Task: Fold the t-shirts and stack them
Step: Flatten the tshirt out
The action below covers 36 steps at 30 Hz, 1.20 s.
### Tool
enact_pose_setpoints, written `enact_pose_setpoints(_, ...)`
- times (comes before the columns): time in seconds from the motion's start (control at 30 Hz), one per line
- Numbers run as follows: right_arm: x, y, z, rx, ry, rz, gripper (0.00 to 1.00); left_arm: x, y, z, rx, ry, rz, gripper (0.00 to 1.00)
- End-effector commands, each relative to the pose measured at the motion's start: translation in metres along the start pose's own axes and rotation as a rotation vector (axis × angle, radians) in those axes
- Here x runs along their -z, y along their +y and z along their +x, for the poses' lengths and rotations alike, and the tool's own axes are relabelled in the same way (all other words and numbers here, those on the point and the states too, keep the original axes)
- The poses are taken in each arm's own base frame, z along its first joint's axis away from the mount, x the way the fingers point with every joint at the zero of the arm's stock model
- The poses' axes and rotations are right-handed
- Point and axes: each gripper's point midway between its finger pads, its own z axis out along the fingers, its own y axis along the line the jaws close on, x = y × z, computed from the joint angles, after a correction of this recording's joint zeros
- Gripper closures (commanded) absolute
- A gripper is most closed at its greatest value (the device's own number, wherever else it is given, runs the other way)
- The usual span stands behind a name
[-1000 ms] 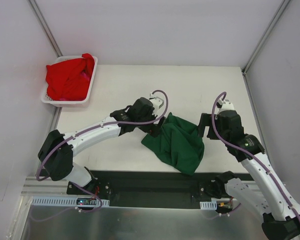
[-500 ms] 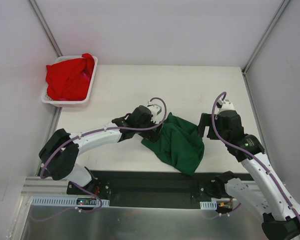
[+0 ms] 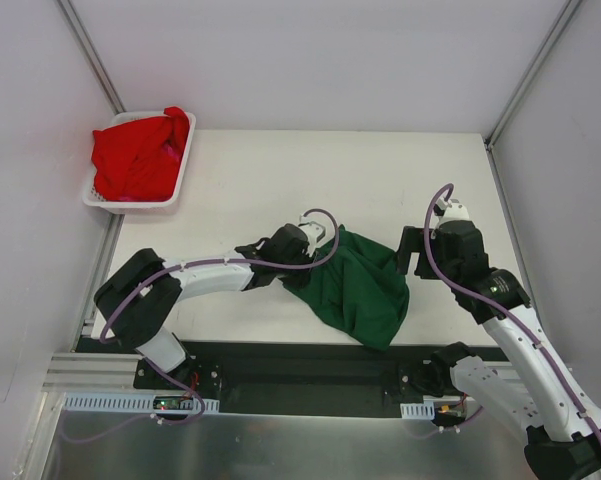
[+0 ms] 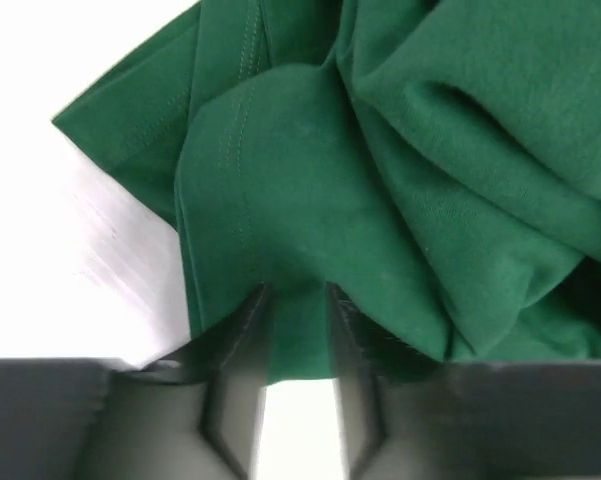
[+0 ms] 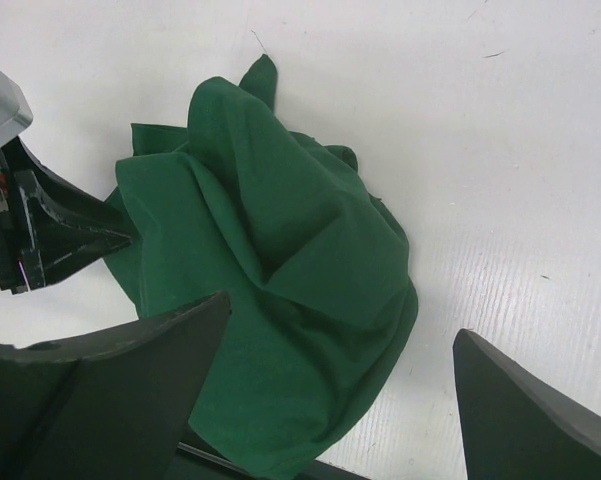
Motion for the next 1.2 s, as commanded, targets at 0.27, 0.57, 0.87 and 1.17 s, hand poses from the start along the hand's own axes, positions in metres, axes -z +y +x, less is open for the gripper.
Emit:
enact_pose_setpoints(0.27,-0.033,0.023,0.023,-0.031,0.068,-0.11,0.04,0.021,-0.001,-0.012,-0.004,-0.082,-0.014,0.99)
enact_pose_setpoints(0.57,-0.061,0.025,0.023,-0.018,0.082,-0.095,0.04,0.038,0.006,-0.007,0.011,-0.114,-0.043,1.0)
enact_pose_setpoints(0.87,-0.072,0.027,0.008,-0.007,0.064,-0.072,0.04,0.027,0.004,-0.001,0.017,-0.081,-0.031,0.99)
enact_pose_setpoints(1.17,-0.081,0.029,0.002,0.012,0.077,-0.06,0.04,0.012,-0.008,0.001,0.023,-0.061,0.035,0.74)
